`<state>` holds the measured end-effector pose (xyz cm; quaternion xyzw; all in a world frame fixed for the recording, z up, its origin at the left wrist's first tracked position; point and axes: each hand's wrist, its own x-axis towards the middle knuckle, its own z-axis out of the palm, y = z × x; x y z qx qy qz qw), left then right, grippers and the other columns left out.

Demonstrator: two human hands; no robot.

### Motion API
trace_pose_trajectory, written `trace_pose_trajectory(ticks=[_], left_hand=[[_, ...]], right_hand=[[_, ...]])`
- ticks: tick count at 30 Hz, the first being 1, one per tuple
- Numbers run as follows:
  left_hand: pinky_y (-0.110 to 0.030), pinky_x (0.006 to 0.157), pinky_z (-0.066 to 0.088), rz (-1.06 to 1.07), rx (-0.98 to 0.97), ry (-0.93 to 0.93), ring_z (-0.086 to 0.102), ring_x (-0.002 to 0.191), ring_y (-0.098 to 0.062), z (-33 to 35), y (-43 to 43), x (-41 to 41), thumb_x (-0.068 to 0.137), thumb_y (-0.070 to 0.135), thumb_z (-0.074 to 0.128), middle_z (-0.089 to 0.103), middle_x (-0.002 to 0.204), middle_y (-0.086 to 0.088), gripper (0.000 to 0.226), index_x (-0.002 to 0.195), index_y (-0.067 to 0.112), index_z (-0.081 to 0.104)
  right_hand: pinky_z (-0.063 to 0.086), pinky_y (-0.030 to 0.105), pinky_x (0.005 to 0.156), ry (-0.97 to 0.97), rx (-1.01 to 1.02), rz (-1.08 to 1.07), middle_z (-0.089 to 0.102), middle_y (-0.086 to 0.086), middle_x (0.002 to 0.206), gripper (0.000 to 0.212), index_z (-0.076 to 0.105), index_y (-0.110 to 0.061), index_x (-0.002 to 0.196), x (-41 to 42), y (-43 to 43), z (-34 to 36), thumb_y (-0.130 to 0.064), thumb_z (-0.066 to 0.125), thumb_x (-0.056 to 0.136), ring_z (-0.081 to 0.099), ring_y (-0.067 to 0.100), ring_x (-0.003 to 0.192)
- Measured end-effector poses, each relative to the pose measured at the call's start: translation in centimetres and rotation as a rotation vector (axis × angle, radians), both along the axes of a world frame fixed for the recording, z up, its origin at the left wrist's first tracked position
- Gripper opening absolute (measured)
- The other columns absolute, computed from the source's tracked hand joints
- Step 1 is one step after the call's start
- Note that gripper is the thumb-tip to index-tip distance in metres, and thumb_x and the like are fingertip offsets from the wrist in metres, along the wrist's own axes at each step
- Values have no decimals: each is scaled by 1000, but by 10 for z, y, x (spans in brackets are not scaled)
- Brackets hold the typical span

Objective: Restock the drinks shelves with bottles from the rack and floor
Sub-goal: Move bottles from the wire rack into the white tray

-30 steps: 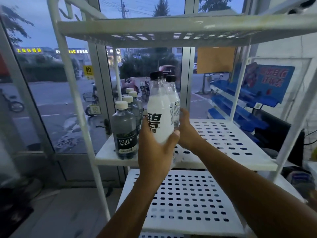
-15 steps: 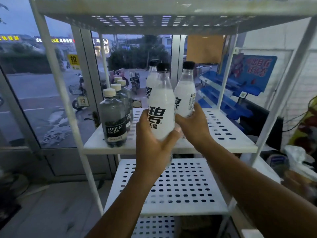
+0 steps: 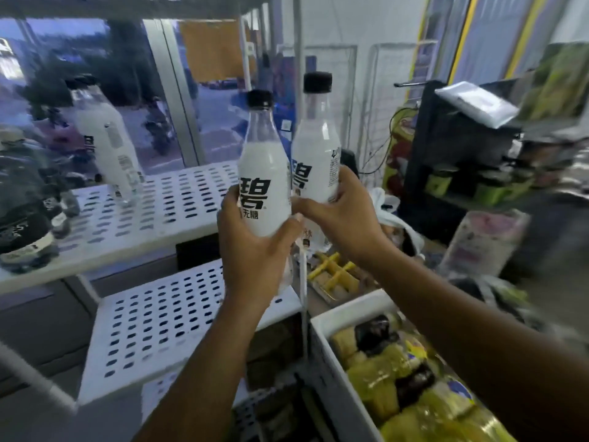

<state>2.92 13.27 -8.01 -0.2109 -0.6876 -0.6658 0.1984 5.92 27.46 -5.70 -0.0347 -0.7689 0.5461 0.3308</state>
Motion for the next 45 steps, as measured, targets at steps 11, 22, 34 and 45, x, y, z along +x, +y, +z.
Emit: trace_pose_trajectory(ticks=[11,22,34,45], left_hand=[[-41,78,58,-338,-372,-124,62,99,-14,-98,123,39,64,50,82,59,113,3,72,125,29,53],[-43,95,45,-597,-1121,-28,47,116,-31,-230,171,-13,71,49,74,46,123,-7,80,141,26,41],[-46,104,25,-641,-997,32,41,128,-24,-265,172,-41,95,40,44,54,139,3,43,133,26,57],[-46,113,13,-801,-1269,335,19,142,-25,-265,165,-36,96,58,30,21,159,3,56,149,38,29]], right_hand=[[61,43,79,-243,-130,-384,72,-9,107,66,53,-35,123,122,109,-98,-41,85,65,71,9,92],[58,28,69,-399,-444,-720,71,-10,101,60,54,-28,120,119,123,-176,-33,88,71,70,3,83],[58,49,88,-628,-696,-778,69,-6,107,46,56,-27,122,78,70,-235,-40,72,81,68,18,100],[32,44,110,-1109,-112,-906,13,9,151,70,24,-28,149,84,41,-269,-36,61,89,26,37,135]])
